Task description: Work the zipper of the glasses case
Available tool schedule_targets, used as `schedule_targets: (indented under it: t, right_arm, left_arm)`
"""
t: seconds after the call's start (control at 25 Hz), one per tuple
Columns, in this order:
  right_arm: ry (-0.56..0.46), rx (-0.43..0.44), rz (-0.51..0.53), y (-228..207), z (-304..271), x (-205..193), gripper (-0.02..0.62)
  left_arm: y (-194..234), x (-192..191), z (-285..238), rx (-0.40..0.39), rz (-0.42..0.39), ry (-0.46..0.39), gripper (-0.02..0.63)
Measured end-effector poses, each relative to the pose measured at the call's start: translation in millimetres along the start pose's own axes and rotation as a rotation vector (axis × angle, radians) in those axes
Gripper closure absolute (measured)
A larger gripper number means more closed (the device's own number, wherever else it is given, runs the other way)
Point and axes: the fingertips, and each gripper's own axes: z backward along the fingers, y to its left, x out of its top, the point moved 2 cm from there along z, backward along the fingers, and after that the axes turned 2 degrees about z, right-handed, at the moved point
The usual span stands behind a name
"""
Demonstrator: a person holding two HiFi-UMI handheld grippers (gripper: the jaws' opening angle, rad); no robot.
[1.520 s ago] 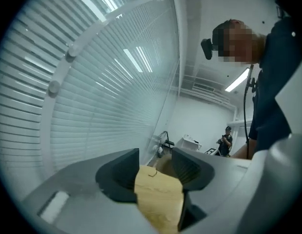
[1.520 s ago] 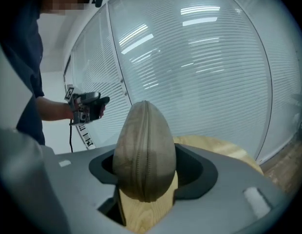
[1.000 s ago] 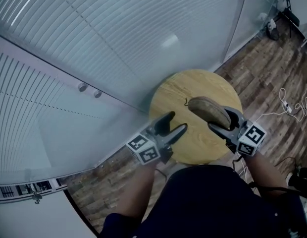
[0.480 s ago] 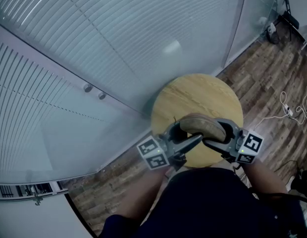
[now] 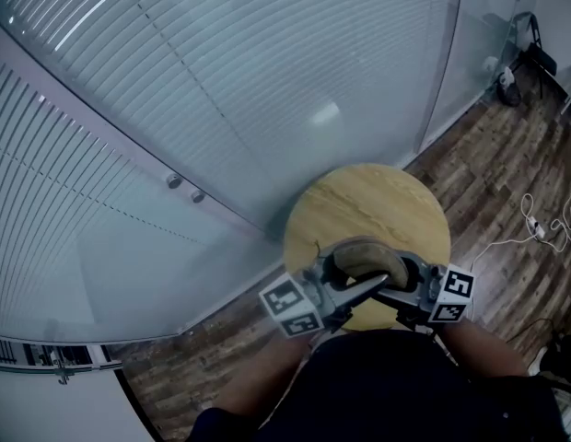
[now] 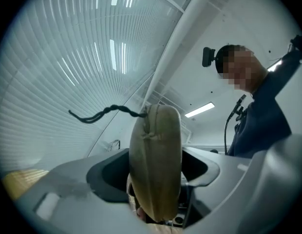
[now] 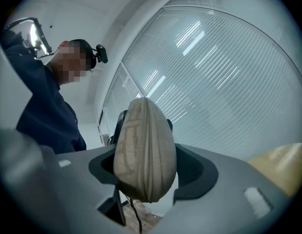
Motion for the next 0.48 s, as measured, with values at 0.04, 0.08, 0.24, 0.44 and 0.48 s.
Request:
schedule_targets:
  t: [0.04,0.08,0.24,0.44,0.48]
  right_arm:
    - [0.003,0.003,-0.006,0.7,0.2,-1.4,0.301]
    - [0.014,0.001,-0.006,1.0,0.1,-2.9,0.298]
    - [0.097,-0.040,0.044,-6.8,2.1,-10.3,0.278]
    - [0.136,-0.126,0.094,-18.1,20.1,0.2,0.275]
    - [0.134,-0.143,0.106,-19.8,21.8,5.6,0.275]
  left_arm:
    - [-1.2,-1.1,-0.2,0.011,-0.013,0.016,0.281]
    - [-2.0,-2.1,0.1,0.020,-0.028,0.033,0.282]
    - [5.4,-4.0,10.8,0.071,-0.103,0.092,0.307]
    - [21.9,-10.2,29.1,0.166,-0.234,0.248,0.310]
    - [27.0,-11.6,33.0,0.190,-0.265,0.288,0.311]
